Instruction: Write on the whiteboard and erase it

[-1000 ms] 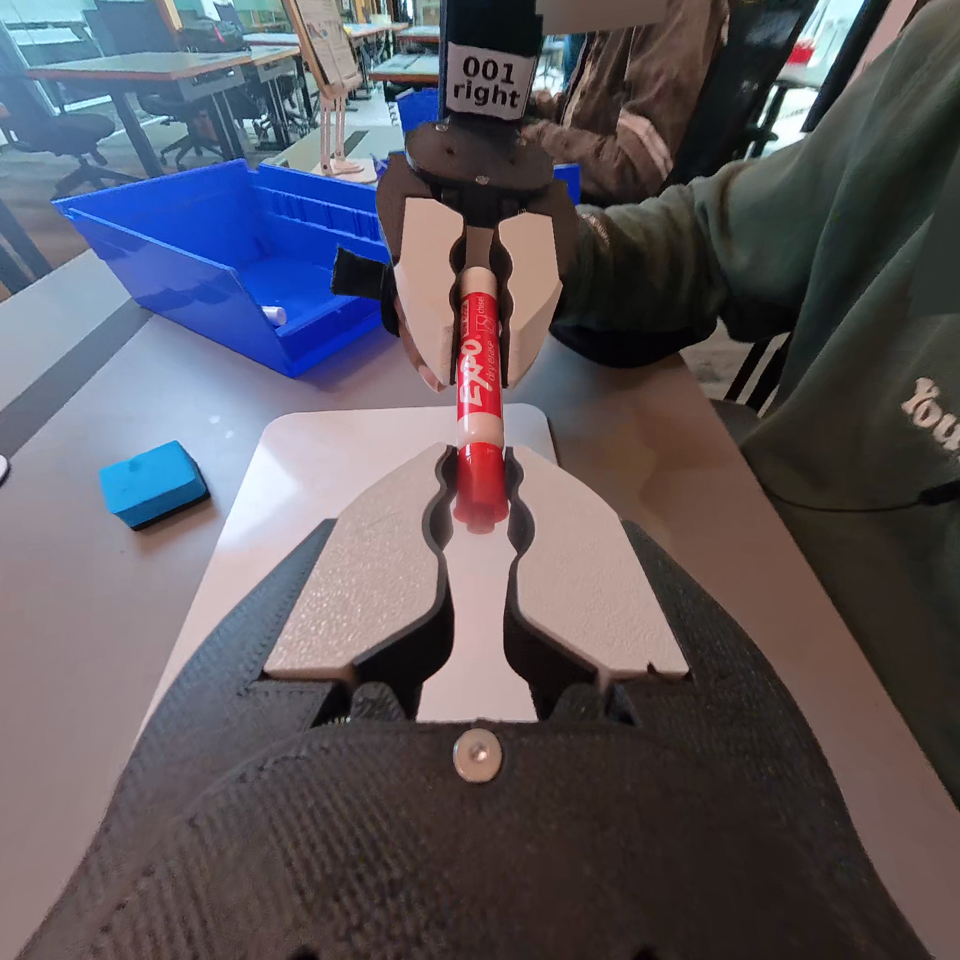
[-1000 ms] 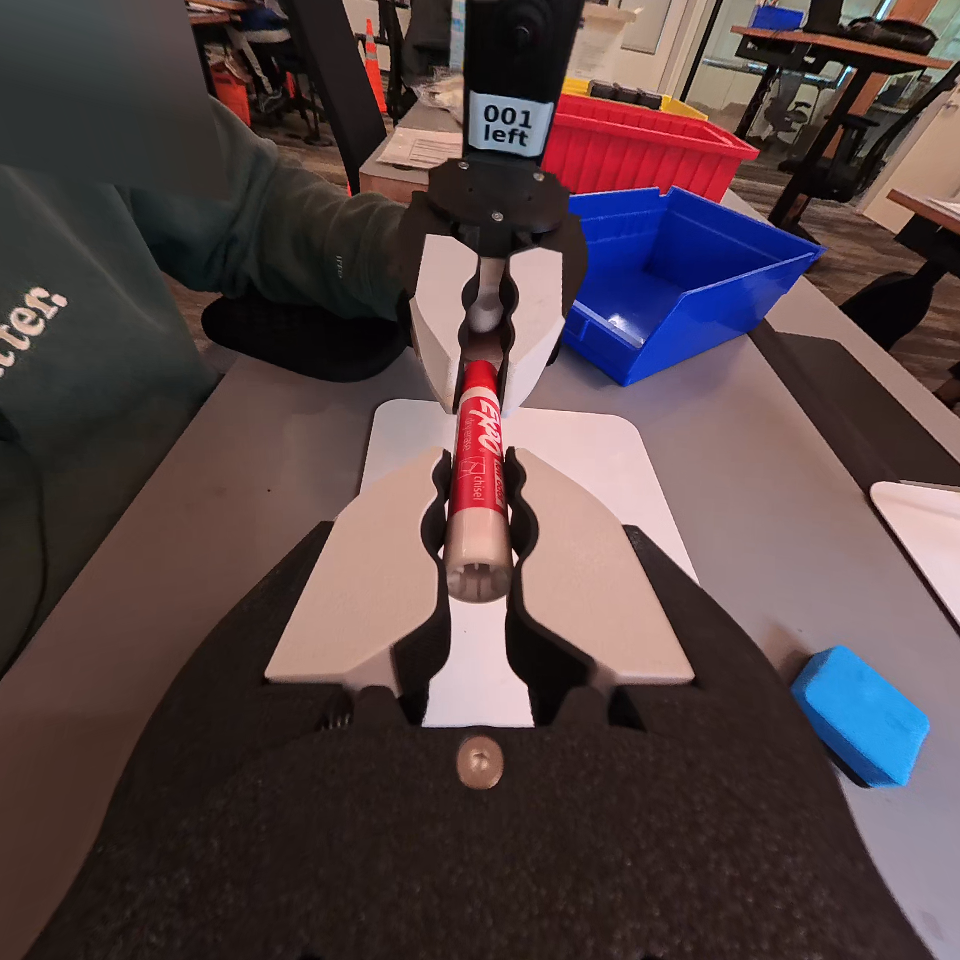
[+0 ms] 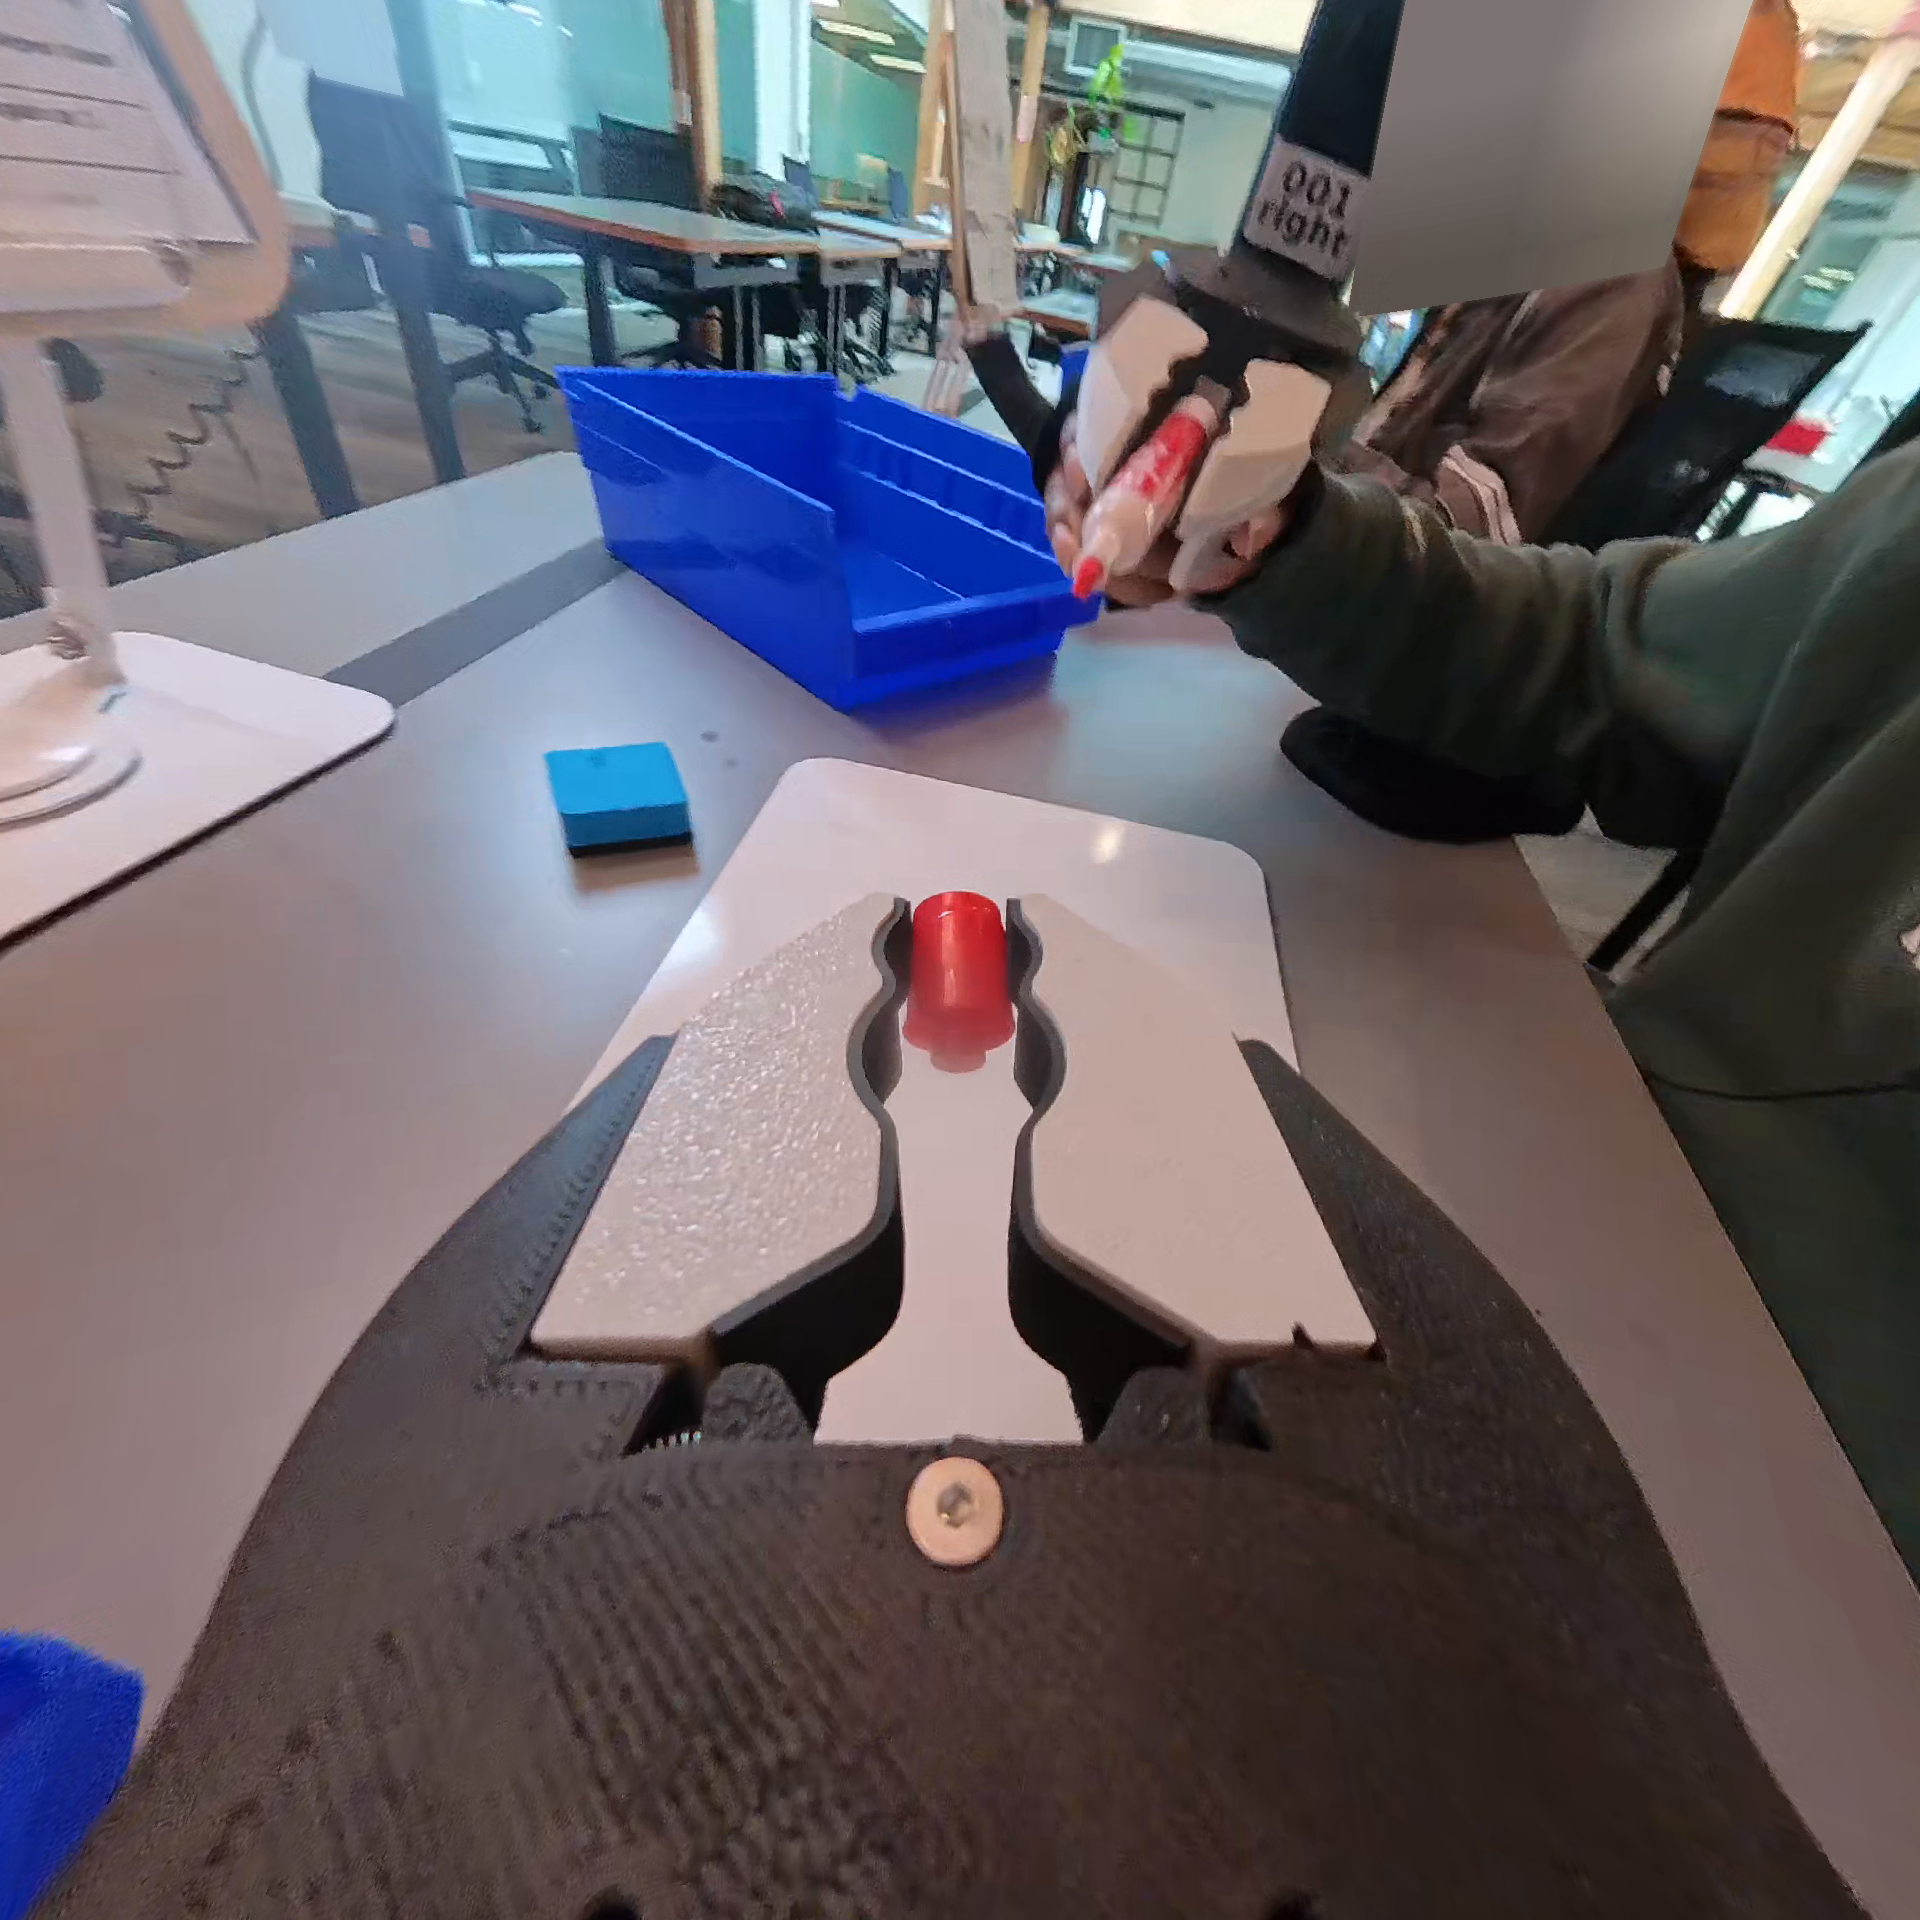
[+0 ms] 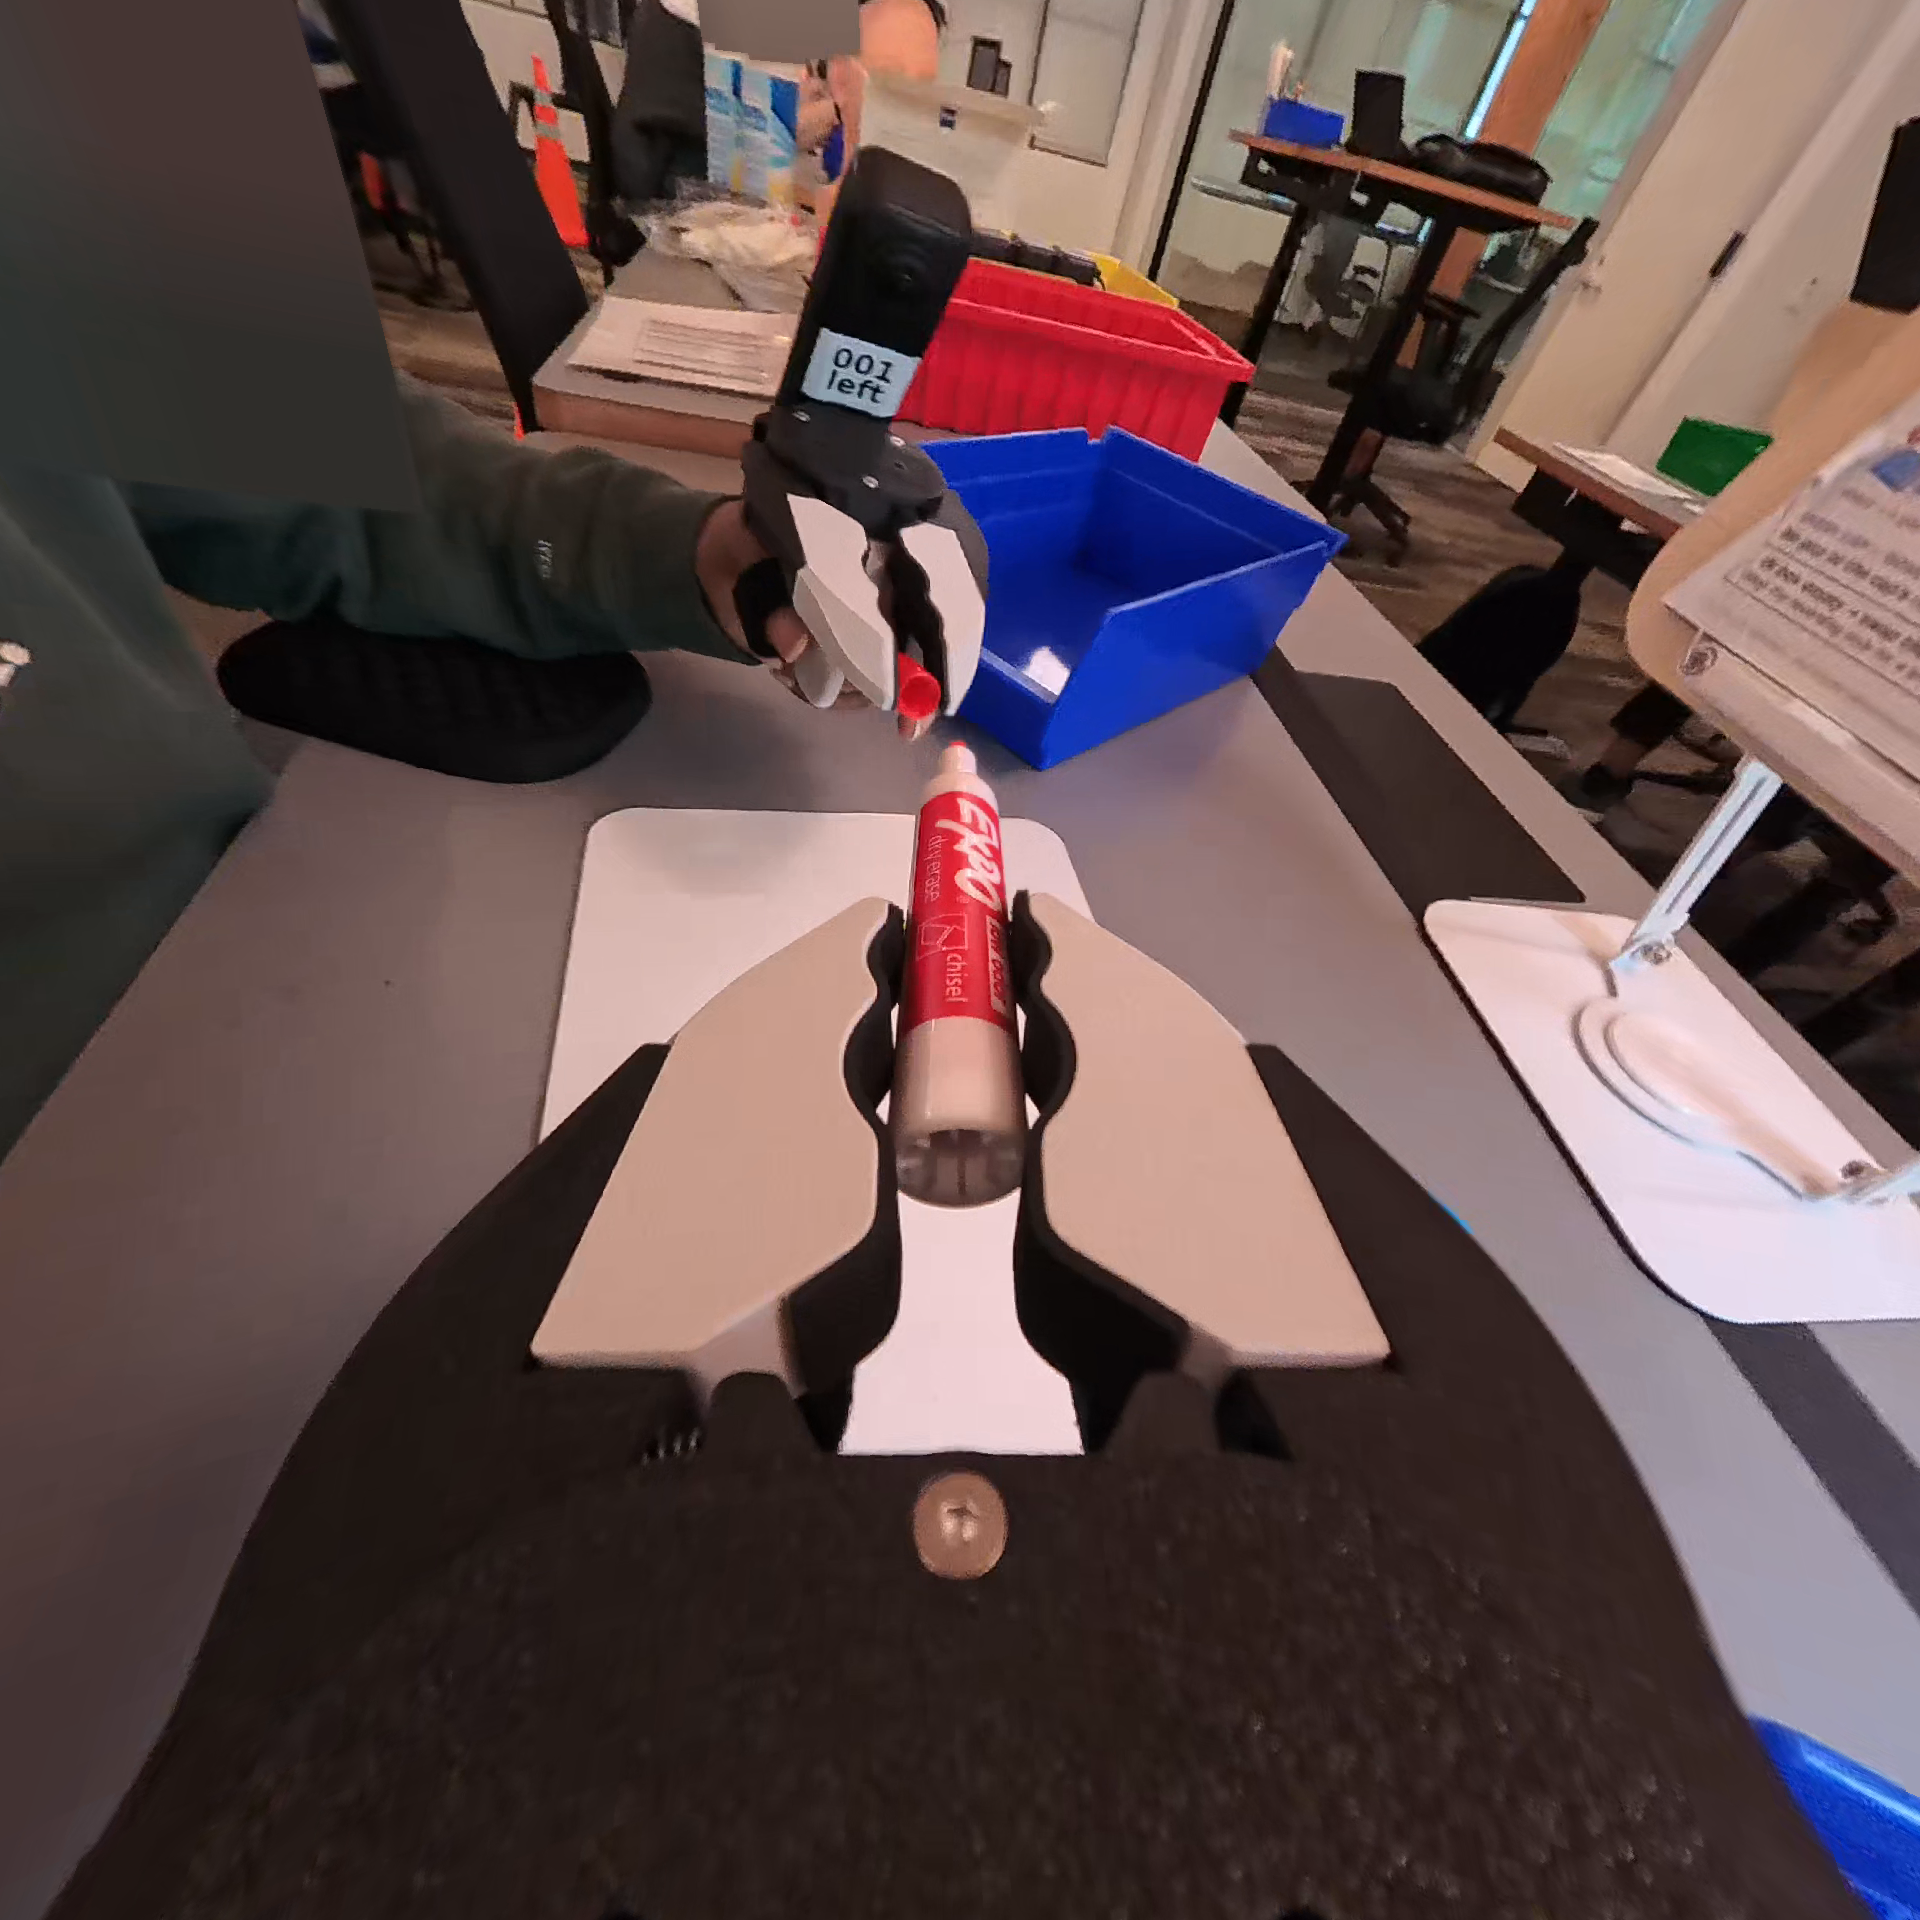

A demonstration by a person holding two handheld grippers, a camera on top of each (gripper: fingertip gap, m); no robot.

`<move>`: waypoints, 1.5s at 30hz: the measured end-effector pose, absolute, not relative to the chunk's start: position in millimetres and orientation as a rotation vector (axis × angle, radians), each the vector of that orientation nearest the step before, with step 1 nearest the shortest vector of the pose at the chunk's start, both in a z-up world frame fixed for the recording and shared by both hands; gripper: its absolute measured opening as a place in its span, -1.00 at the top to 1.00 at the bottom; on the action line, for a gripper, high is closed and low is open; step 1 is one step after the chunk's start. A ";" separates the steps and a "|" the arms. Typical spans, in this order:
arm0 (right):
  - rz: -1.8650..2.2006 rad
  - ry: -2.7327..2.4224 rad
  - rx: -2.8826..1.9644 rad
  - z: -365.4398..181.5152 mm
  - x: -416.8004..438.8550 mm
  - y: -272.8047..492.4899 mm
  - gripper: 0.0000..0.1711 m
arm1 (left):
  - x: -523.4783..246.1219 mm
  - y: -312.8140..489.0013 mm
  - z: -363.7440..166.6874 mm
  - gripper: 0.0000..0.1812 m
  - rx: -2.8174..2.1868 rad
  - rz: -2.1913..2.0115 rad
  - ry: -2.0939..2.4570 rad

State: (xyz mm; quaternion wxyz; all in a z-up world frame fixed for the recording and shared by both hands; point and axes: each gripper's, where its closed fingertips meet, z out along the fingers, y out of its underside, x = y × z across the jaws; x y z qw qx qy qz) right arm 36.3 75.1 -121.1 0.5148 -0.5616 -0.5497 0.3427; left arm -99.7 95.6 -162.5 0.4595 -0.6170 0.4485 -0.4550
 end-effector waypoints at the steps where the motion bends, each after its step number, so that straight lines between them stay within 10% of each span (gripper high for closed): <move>1: 0.825 -1.315 -1.365 -124.9 34.3 76.8 0.77 | -103.7 99.8 -159.7 0.81 -1.513 -1.109 1.071; 24: 0.708 -1.502 -1.789 -219.1 -78.6 110.9 0.77 | -150.8 122.6 -176.3 0.81 -1.408 -0.859 0.911; 45: 0.615 -1.338 -1.781 -177.5 -7.1 140.9 0.77 | -191.5 103.9 -276.5 0.81 -2.022 -0.476 1.512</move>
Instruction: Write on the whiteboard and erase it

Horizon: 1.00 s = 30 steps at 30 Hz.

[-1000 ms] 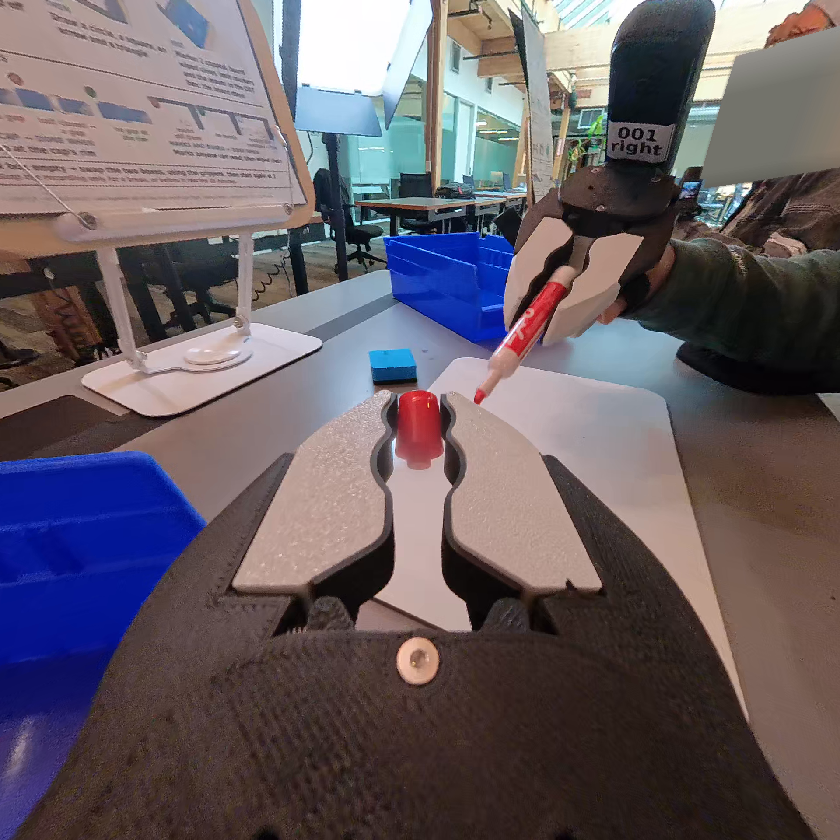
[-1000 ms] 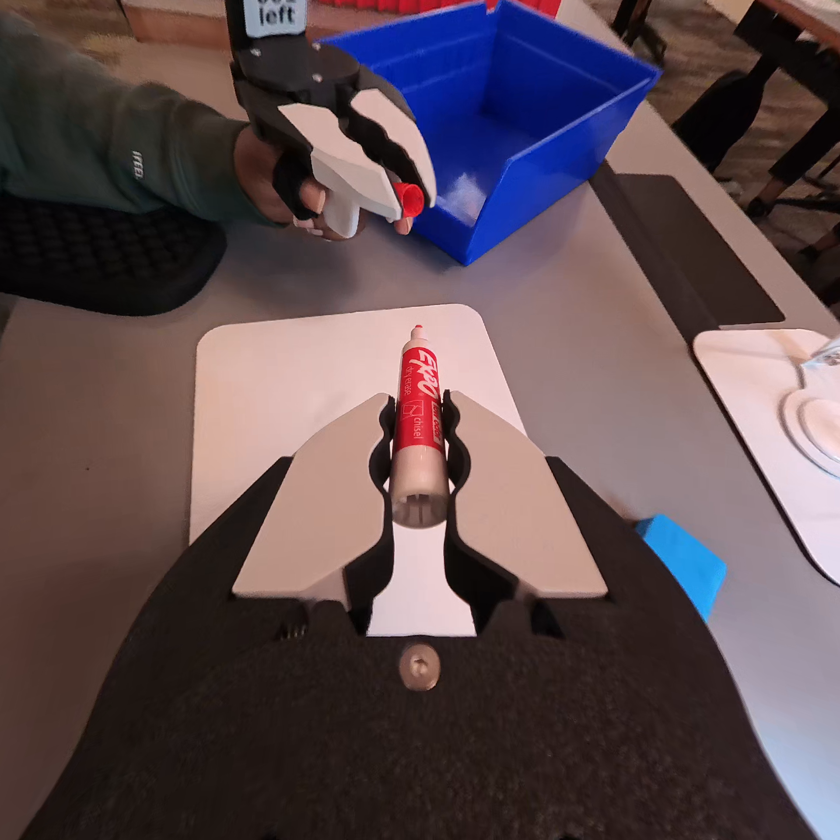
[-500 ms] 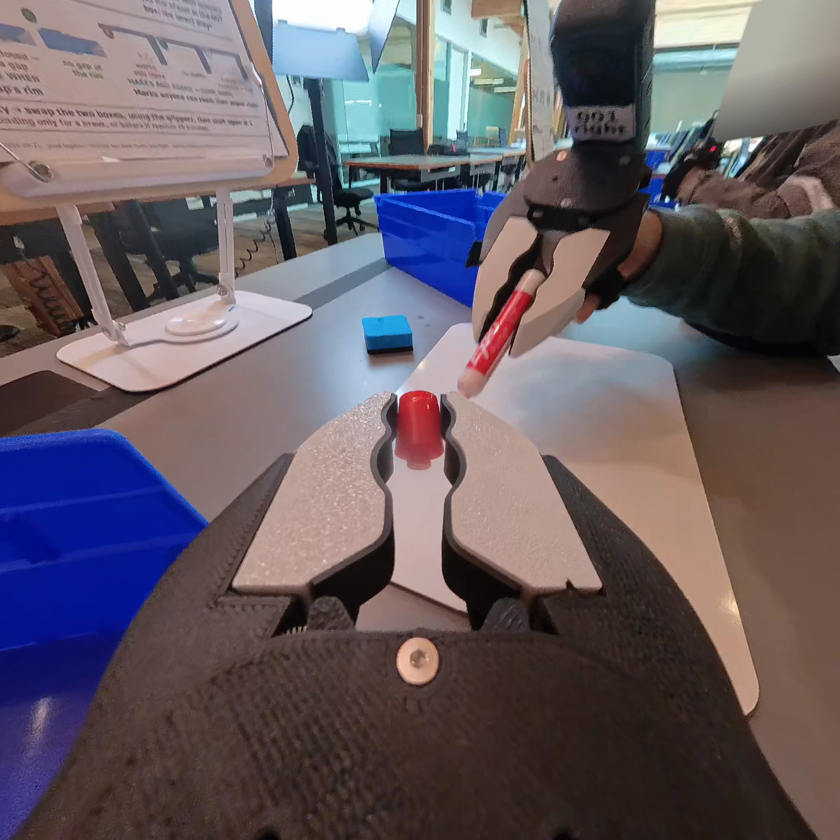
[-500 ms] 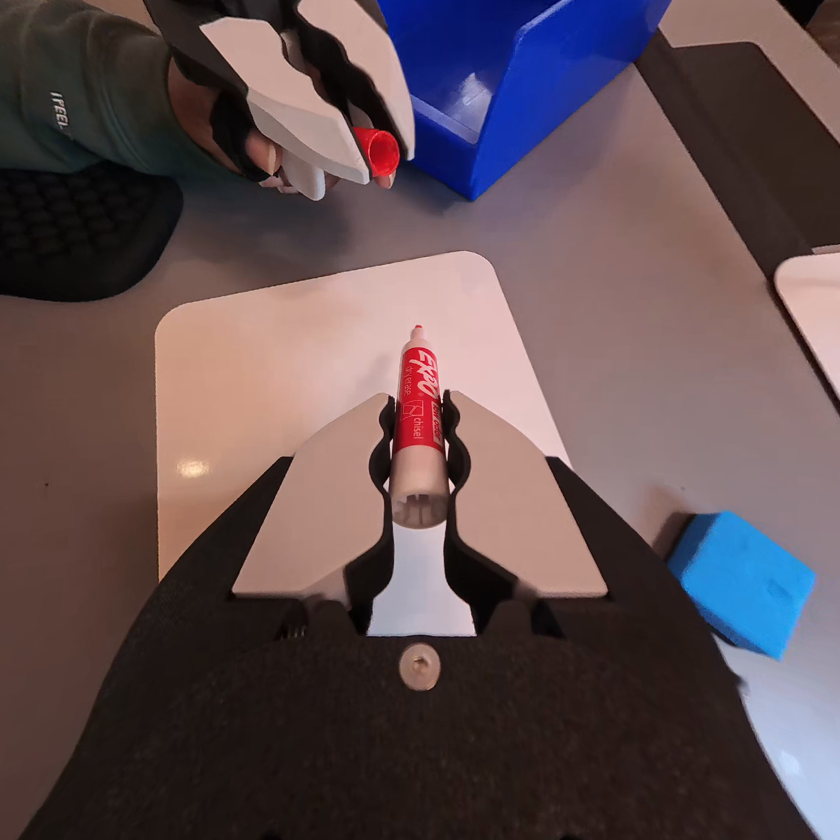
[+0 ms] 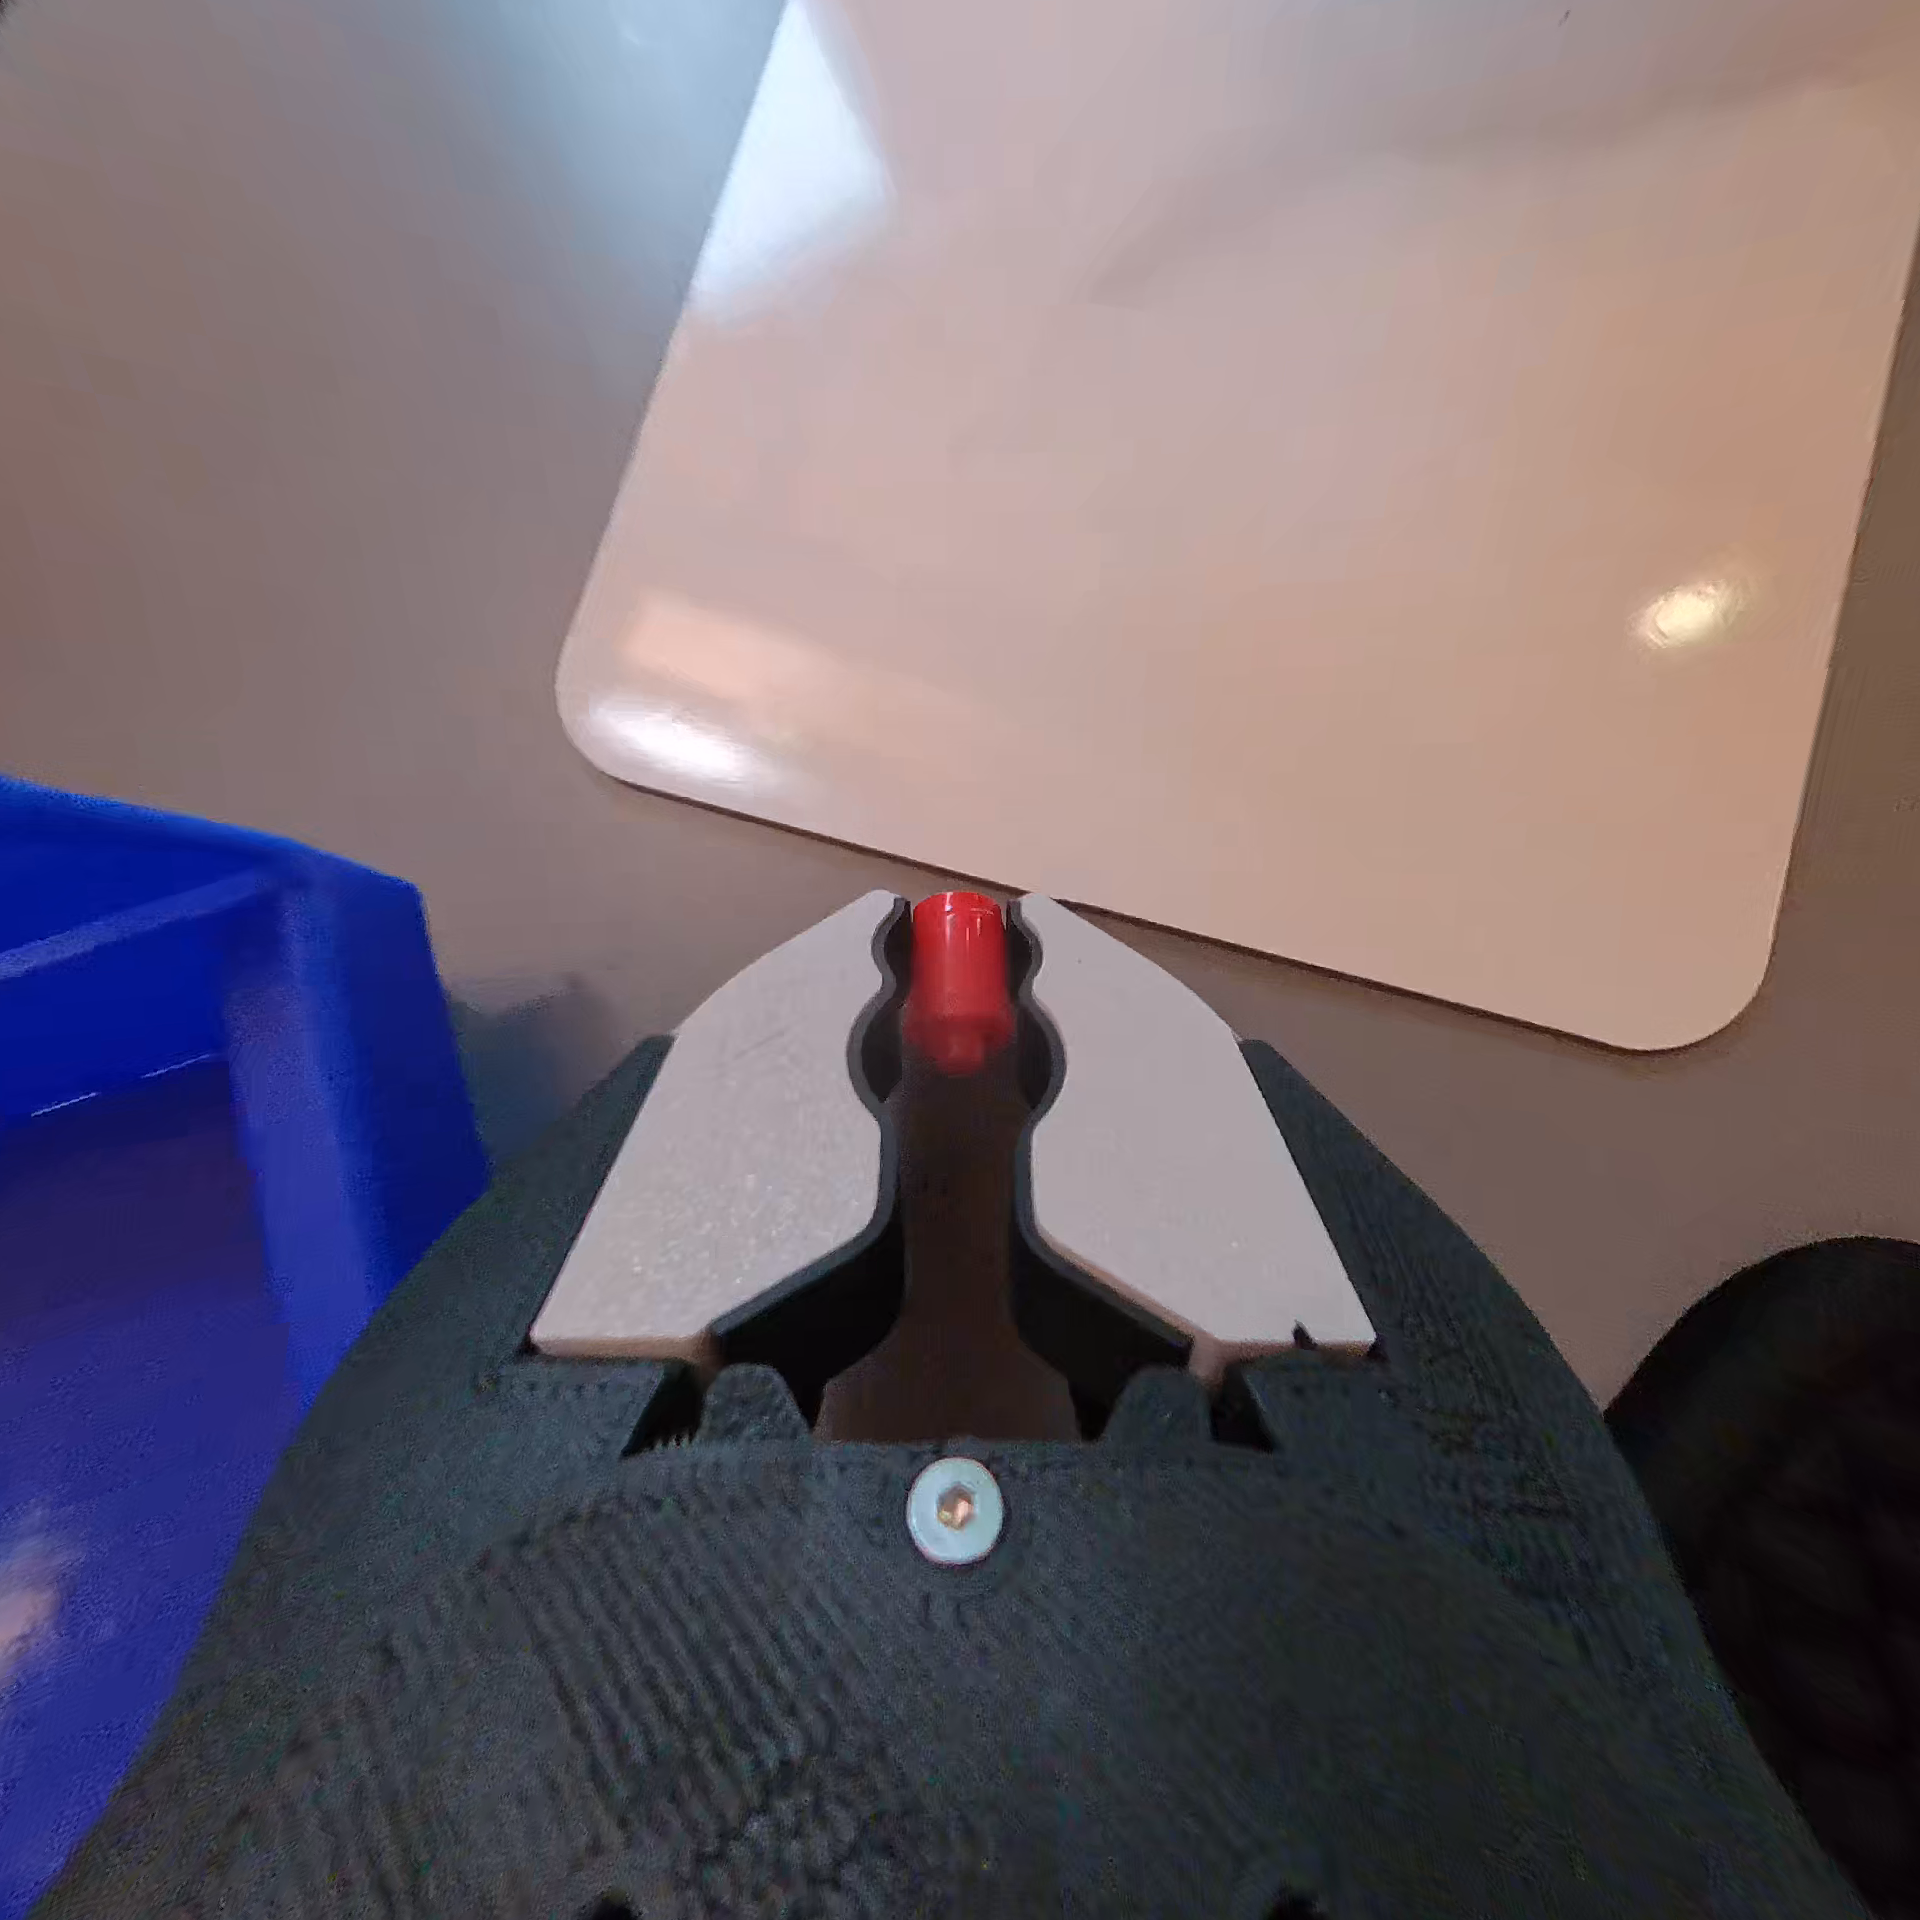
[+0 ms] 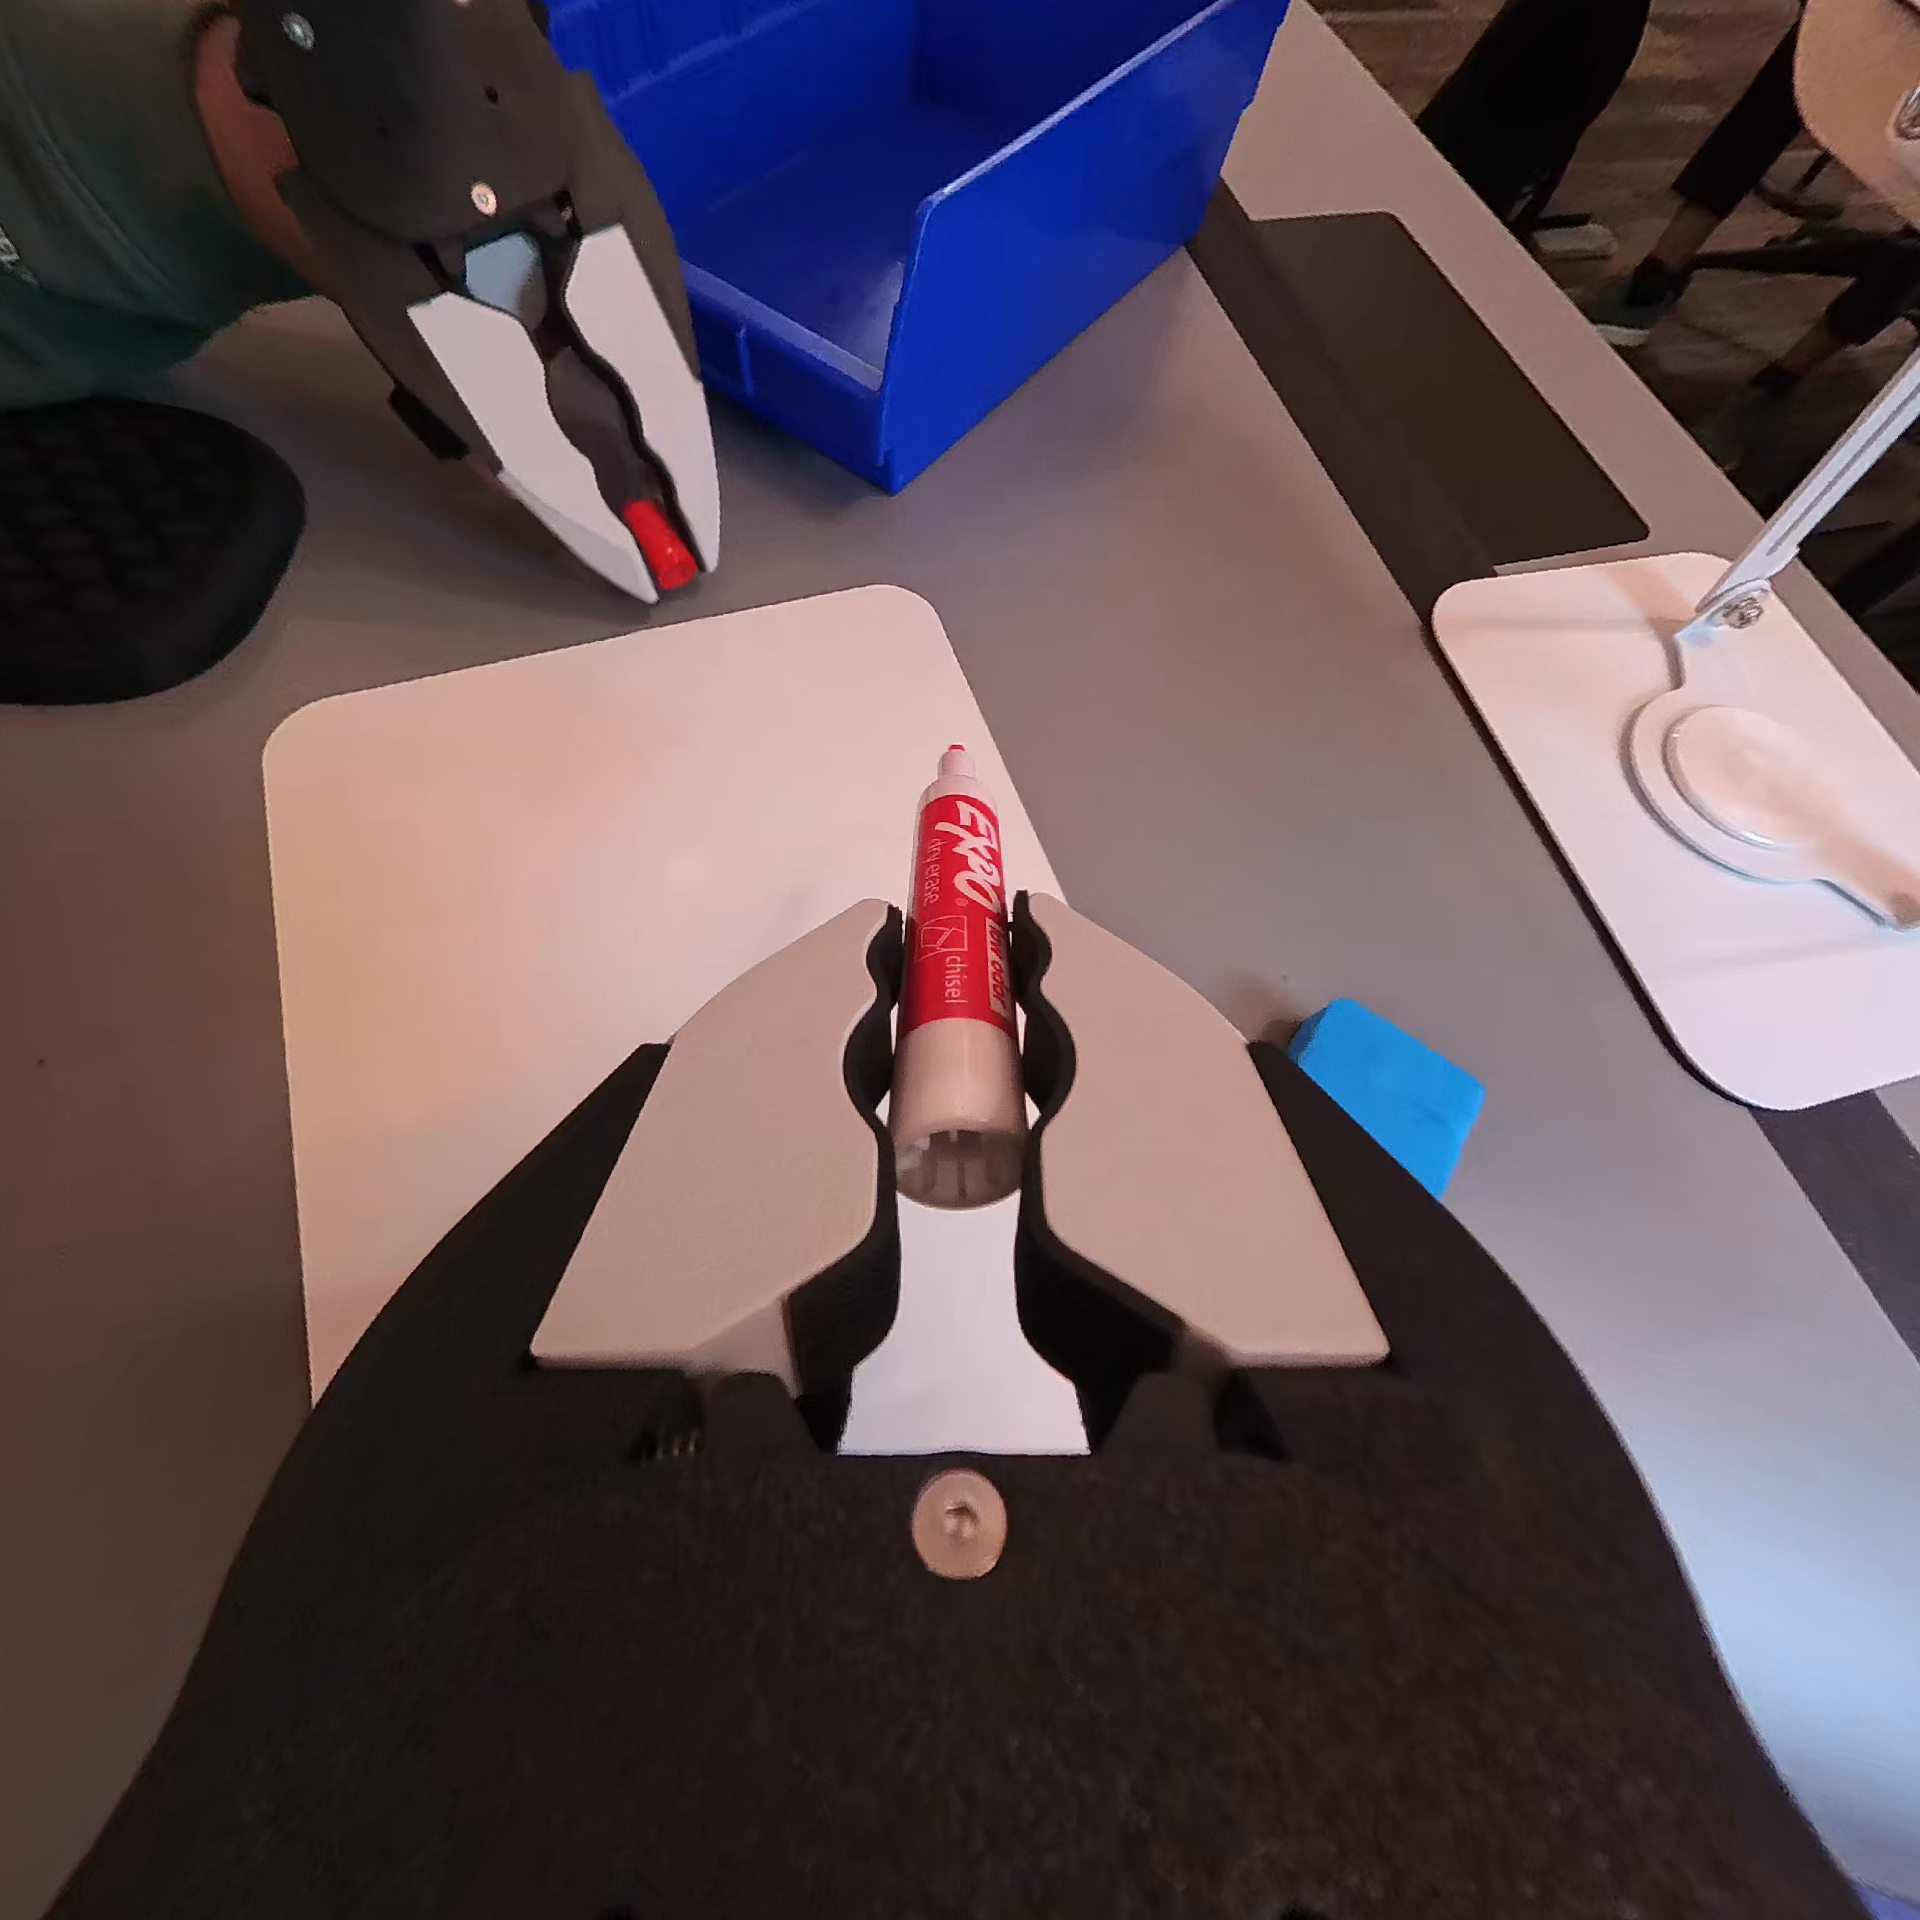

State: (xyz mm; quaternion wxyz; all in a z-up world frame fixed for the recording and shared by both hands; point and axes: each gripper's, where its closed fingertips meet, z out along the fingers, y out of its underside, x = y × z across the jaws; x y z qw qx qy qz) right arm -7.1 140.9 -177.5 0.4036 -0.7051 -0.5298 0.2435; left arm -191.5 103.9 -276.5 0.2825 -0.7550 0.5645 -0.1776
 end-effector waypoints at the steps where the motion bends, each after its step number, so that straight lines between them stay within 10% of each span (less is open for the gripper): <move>1: 0.615 -1.340 -1.780 -177.0 -6.5 140.6 0.77 | -189.7 101.7 -279.6 0.81 -2.028 -0.479 1.528; 30: 0.657 -1.651 -1.902 -222.3 -9.0 101.3 0.77 | -100.7 40.3 -266.4 0.81 -1.664 -0.577 1.749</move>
